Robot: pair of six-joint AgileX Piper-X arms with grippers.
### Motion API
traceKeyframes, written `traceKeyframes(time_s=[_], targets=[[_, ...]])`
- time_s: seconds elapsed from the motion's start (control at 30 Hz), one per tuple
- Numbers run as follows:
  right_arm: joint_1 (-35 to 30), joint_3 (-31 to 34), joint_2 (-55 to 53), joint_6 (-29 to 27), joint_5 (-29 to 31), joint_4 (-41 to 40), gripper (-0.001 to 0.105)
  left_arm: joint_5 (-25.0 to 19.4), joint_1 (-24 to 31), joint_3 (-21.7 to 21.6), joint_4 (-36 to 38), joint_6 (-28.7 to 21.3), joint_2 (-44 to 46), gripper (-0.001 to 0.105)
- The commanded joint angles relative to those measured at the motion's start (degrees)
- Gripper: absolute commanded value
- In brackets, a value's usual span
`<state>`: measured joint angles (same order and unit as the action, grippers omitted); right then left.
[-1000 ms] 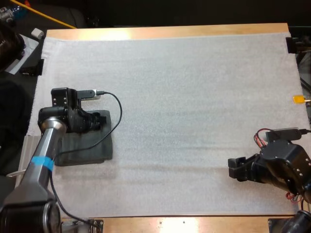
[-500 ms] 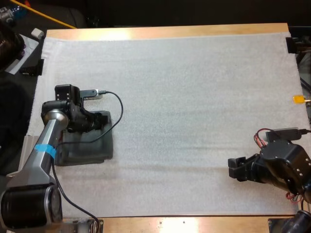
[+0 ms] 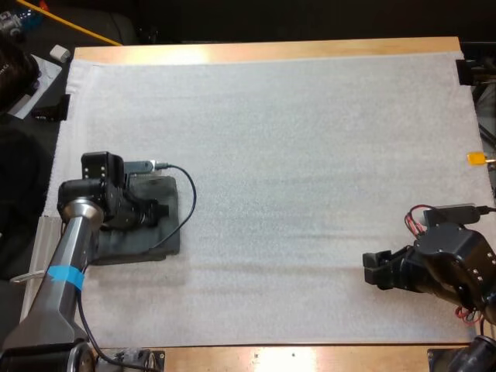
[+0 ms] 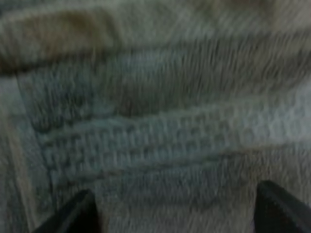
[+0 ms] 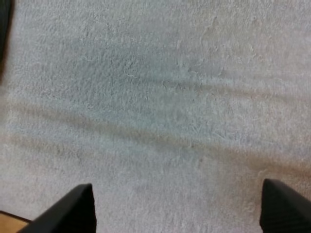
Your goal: Pick towel from pile, fold and stack
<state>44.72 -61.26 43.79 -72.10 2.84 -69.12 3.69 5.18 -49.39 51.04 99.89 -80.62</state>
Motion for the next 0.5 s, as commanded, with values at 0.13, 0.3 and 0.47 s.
traceKeyframes(time_s=[0.13,0.3,0.47], targets=[[0.0,-0.2,-0.4,-0.1,-0.1,1.1,0.067,-0.6,-0.1,1.7,0.9,-0.1,3.1,0.063],[0.0,-0.2,-0.5,0.3,-0.1,1.1,0.067,-0.5,-0.2,2.7,0.4,0.0,-0.1,0.064],[0.0,-0.2,-0.4,0.2,0.0,1.1,0.067,0.8,-0.1,1.0,0.9,-0.1,2.0,0.064]])
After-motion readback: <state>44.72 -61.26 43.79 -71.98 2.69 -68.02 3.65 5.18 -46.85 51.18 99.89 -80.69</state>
